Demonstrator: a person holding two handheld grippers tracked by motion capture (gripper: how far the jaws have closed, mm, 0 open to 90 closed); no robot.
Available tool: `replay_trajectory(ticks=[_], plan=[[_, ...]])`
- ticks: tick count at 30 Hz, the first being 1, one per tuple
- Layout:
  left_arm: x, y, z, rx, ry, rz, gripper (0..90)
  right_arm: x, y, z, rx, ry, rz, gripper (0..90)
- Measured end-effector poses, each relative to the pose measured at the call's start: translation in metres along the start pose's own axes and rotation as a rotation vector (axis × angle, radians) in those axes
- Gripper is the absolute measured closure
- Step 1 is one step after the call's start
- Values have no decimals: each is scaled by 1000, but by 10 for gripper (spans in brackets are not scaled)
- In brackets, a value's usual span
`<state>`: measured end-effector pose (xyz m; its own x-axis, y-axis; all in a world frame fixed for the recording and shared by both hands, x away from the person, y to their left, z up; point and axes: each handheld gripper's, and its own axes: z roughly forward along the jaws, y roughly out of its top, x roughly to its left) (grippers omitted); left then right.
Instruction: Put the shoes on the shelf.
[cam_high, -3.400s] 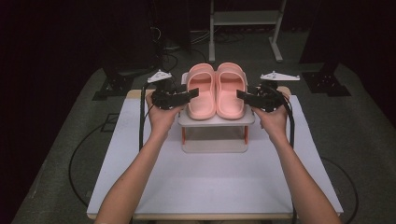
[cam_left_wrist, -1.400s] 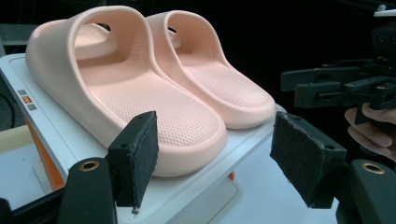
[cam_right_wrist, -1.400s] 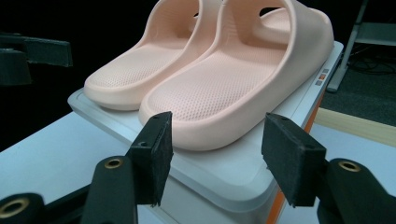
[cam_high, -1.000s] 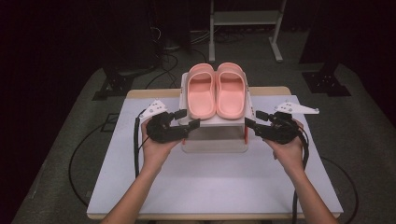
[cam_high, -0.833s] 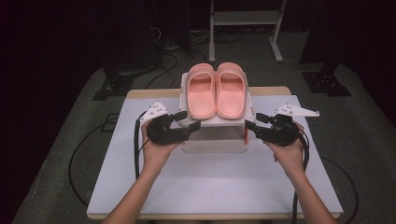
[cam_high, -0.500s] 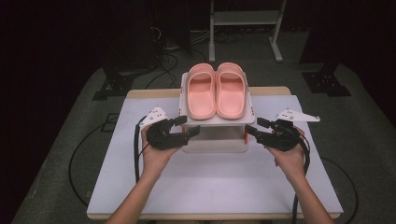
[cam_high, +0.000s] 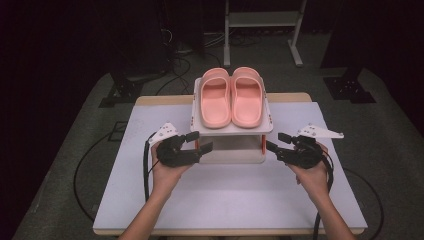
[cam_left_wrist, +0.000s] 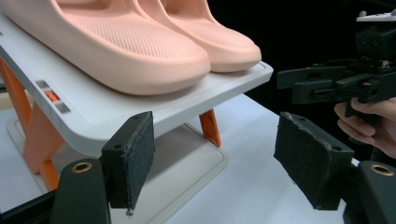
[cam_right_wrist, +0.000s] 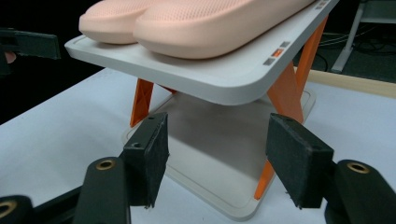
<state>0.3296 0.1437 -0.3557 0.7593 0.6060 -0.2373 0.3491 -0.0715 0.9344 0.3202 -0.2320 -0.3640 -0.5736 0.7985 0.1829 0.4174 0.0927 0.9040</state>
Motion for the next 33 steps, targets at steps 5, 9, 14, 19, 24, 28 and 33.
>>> replay_trajectory(ticks=[5, 9, 14, 19, 24, 28, 33], plan=[[0, -6, -1, -4, -1, -2, 277, -1, -6, 0, 7, -5, -7, 379], [-1, -12, -3, 1, -4, 0, 270, -2, -11, -1, 13, -7, -1, 374], [-1, -20, -3, 9, -5, 6, 264, -3, -19, -1, 17, -7, 2, 367], [-2, -25, -3, 4, -12, 11, 247, -6, -27, -2, 24, -13, 1, 365], [-2, -32, -3, 10, -8, 16, 229, -11, -36, -4, 36, -20, 18, 364], [-3, -35, -4, 15, -2, 26, 224, -14, -41, -5, 38, -22, 25, 362], [-3, -41, -6, 21, 2, 32, 213, -18, -48, -8, 34, -30, 43, 362]])
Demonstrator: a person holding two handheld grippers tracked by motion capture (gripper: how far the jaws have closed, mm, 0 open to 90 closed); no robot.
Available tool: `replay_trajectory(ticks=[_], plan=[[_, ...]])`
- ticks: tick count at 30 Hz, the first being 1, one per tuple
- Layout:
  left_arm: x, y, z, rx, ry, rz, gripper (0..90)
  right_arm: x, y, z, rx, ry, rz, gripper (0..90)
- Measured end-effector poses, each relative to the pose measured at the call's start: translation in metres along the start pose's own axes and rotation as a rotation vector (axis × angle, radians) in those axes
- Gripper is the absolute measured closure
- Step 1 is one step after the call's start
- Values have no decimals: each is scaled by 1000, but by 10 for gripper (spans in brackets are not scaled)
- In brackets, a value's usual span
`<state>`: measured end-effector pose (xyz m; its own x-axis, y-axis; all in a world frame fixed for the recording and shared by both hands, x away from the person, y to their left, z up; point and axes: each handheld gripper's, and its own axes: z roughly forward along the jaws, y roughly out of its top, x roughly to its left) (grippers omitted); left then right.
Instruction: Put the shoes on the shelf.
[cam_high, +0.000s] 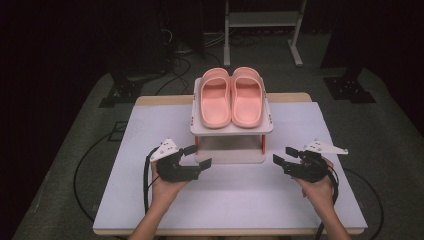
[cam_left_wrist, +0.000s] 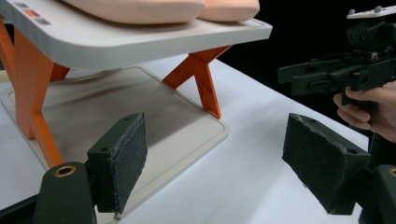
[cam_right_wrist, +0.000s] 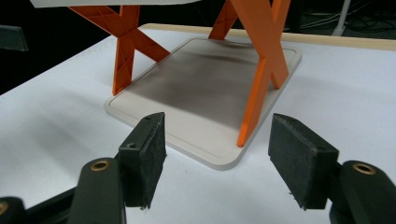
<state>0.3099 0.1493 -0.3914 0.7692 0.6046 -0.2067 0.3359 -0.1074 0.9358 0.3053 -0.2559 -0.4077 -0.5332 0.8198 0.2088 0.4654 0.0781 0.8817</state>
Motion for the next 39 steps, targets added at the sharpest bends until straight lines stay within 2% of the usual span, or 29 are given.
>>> replay_trajectory(ticks=[19, 31, 39], plan=[[11, -23, -15, -8, 40, -30, 169, -19, -19, -15, -25, -23, 62, 360], [17, -36, -23, -4, 61, -49, 168, -28, -33, -24, -23, -42, 92, 357], [22, -49, -33, 2, 86, -69, 168, -34, -46, -29, -12, -53, 112, 352]])
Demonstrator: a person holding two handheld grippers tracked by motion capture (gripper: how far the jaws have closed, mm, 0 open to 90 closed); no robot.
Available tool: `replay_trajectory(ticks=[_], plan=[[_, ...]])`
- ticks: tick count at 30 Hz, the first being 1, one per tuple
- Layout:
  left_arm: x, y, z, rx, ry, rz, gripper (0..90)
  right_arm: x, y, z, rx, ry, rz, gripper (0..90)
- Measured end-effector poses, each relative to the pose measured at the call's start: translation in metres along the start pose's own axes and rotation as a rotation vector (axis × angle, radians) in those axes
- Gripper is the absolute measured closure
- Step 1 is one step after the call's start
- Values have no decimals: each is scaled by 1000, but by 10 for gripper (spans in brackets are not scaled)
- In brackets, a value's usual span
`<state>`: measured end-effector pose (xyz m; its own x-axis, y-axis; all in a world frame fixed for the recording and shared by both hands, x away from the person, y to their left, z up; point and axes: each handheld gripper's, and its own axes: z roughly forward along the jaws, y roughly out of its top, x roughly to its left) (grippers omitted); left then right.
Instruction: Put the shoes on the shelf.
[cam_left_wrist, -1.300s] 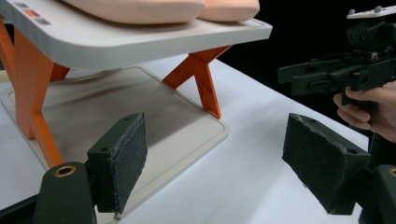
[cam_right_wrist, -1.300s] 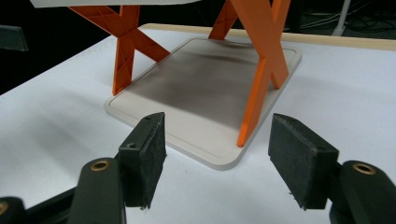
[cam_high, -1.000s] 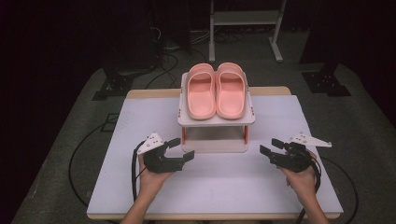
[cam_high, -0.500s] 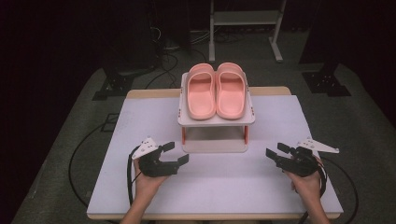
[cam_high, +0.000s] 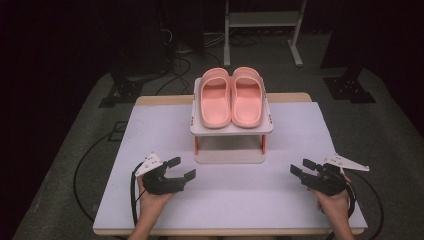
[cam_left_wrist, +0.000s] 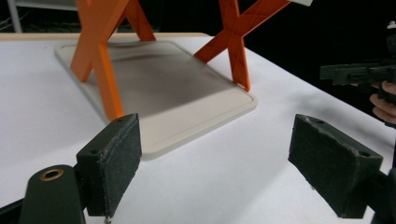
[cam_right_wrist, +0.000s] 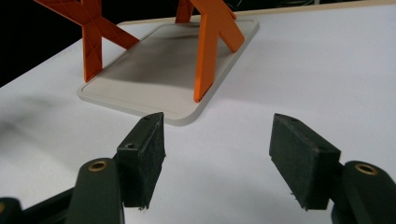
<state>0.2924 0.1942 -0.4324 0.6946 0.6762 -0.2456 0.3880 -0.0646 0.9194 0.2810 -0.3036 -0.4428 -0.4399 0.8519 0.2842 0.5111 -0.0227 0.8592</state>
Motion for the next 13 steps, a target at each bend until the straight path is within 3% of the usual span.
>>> replay_trajectory(ticks=[6, 13], plan=[[6, -8, -10, -4, 30, -18, 159, 2, -13, -2, 19, -2, -9, 334], [11, -18, -8, 1, 27, -58, 159, 0, -26, -5, 18, 9, -11, 326]])
